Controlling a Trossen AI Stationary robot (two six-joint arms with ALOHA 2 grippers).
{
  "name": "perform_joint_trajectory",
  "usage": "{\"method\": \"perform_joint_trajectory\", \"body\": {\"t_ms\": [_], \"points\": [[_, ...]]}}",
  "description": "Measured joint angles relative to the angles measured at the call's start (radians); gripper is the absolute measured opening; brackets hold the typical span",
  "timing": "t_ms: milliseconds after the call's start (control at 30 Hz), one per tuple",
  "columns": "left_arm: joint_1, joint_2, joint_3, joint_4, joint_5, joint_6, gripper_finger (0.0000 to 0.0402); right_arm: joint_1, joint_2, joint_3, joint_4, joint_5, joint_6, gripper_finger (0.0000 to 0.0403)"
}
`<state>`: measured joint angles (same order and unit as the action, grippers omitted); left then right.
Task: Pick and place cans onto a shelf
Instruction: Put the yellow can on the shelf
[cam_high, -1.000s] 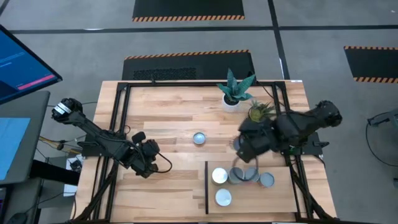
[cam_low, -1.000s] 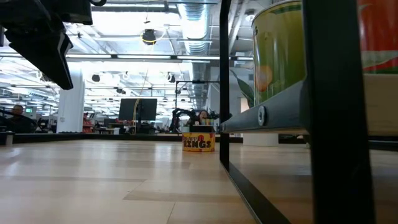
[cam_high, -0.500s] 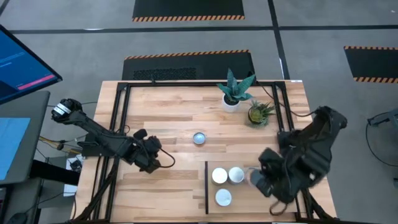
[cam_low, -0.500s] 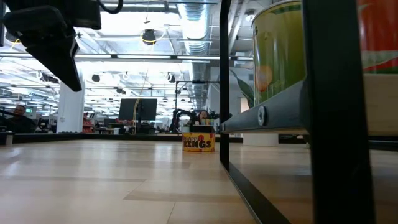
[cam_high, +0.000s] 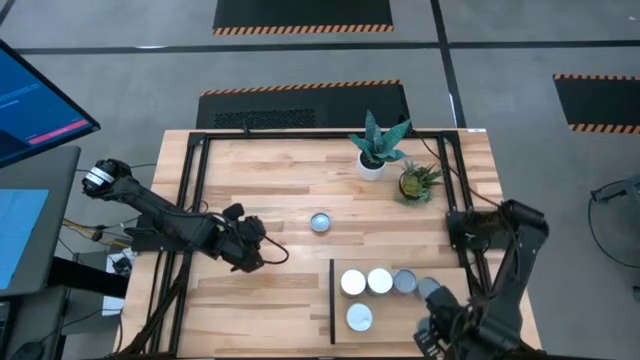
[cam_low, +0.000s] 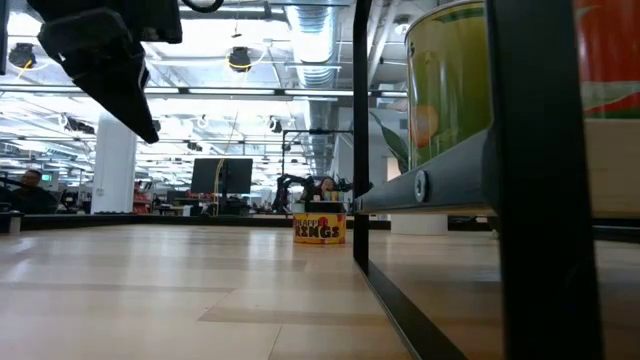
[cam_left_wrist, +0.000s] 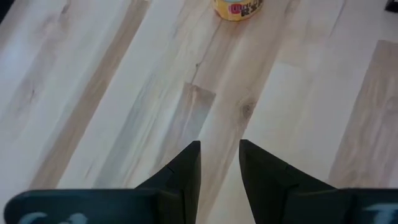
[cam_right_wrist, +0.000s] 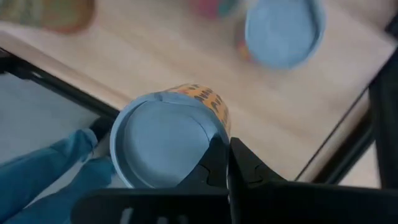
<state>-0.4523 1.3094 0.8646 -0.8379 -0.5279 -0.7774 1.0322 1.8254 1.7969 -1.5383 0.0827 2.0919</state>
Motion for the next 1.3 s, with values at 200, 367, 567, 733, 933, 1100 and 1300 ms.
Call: {"method": "perform_joint_trajectory", "body": {"t_ms": [200, 367, 567, 733, 933, 1100, 1300], "points": [[0.032, 0.000, 0.000, 0.000, 0.000, 0.026, 0.0099, 0.030, 0.074, 0.001, 0.037, -0.013, 0.140, 0.0003], [0.053, 0.000, 0.000, 0.000, 0.014, 0.026, 0.0099, 0.035, 0.140, 0.000, 0.037, -0.044, 0.198, 0.0004], [0.060, 0.000, 0.000, 0.000, 0.035, 0.030, 0.0099, 0.041, 0.143, 0.000, 0.007, -0.082, 0.216, 0.0003], [0.060, 0.000, 0.000, 0.000, 0.034, 0.044, 0.0099, 0.040, 0.143, -0.003, -0.035, -0.086, 0.222, 0.0003], [0.060, 0.000, 0.000, 0.000, 0.034, 0.044, 0.0099, 0.020, 0.143, -0.045, -0.012, -0.085, 0.215, 0.0005], [0.060, 0.000, 0.000, 0.000, 0.033, 0.045, 0.0099, 0.011, 0.143, -0.053, -0.029, -0.084, 0.211, 0.0004], [0.061, 0.000, 0.000, 0.000, 0.033, 0.079, 0.0099, 0.011, 0.143, -0.053, -0.028, -0.084, 0.211, 0.0008]]}}
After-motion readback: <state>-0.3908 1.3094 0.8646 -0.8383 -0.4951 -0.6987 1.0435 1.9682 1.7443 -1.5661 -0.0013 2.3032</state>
